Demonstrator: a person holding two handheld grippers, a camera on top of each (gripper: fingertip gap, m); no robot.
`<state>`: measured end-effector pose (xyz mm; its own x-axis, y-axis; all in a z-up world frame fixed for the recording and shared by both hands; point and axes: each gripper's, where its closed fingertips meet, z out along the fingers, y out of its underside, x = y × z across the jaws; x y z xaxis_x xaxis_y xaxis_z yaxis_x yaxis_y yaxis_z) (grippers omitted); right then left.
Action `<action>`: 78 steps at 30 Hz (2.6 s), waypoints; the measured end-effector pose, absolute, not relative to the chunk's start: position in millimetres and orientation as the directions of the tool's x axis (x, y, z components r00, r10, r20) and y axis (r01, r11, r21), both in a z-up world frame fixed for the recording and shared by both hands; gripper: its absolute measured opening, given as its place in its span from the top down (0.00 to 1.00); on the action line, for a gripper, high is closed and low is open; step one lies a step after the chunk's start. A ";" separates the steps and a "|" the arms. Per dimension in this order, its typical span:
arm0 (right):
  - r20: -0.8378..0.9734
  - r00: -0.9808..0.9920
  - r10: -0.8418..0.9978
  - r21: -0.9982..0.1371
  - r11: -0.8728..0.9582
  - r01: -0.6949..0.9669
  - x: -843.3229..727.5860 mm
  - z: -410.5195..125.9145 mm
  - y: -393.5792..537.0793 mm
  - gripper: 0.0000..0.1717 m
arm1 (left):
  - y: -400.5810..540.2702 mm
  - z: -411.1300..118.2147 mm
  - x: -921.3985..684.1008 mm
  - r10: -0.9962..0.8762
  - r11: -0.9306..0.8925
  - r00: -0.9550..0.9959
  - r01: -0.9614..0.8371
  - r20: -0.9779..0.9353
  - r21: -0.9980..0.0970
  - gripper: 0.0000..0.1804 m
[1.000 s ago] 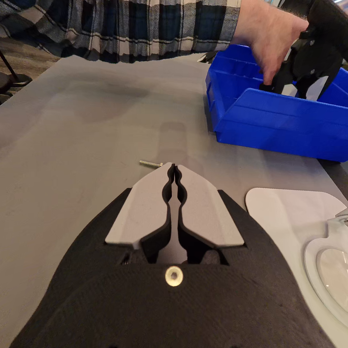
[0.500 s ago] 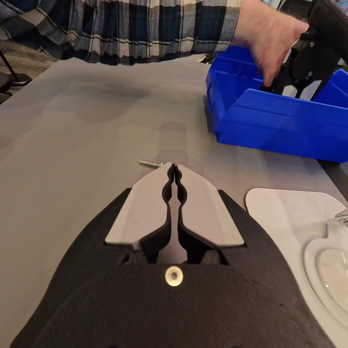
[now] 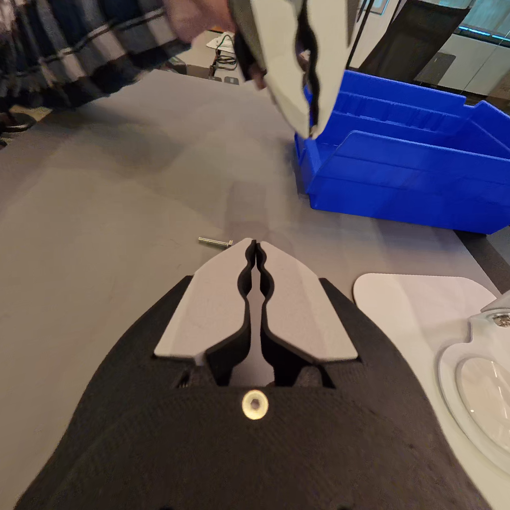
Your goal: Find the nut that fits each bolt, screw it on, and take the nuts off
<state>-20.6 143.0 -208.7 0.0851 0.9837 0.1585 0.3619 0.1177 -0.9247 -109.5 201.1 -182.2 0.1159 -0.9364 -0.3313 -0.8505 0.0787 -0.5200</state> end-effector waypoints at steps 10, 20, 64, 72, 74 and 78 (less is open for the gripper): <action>0.169 0.142 0.975 -0.928 0.108 0.356 -15.5 -206.9 153.5 1.00 | 135.7 -241.0 -34.5 -0.976 -0.079 0.190 -0.761 -0.106 -0.644 0.98; 0.178 0.131 0.975 -0.922 0.118 0.369 -15.9 -209.0 152.4 1.00 | 126.4 -273.6 -35.4 -0.993 -0.034 0.086 -0.857 -0.077 -0.515 0.98; 0.212 0.090 0.973 -0.897 0.157 0.414 -18.1 -215.6 146.6 1.00 | 132.5 -270.9 -62.2 -0.997 -0.009 0.049 -0.819 -0.054 -0.573 0.73; 0.213 0.088 0.973 -0.896 0.159 0.415 -18.1 -215.7 146.4 1.00 | 127.8 -271.2 -52.5 -0.999 0.003 0.029 -0.805 -0.045 -0.593 0.70; 0.214 0.087 0.973 -0.895 0.159 0.416 -18.1 -215.8 146.4 1.00 | 124.5 -271.3 -53.0 -0.999 0.016 0.008 -0.805 -0.038 -0.593 0.75; 0.214 0.085 0.973 -0.894 0.160 0.418 -18.3 -216.3 146.1 1.00 | 120.4 -271.8 -51.4 -1.000 0.021 -0.012 -0.801 -0.018 -0.599 0.81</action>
<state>-18.3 146.1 -216.3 0.0852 0.9730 0.2145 0.4183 0.1604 -0.8940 -51.4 120.4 -271.8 -0.0123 -0.9998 -0.0180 -0.8005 0.0207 -0.5989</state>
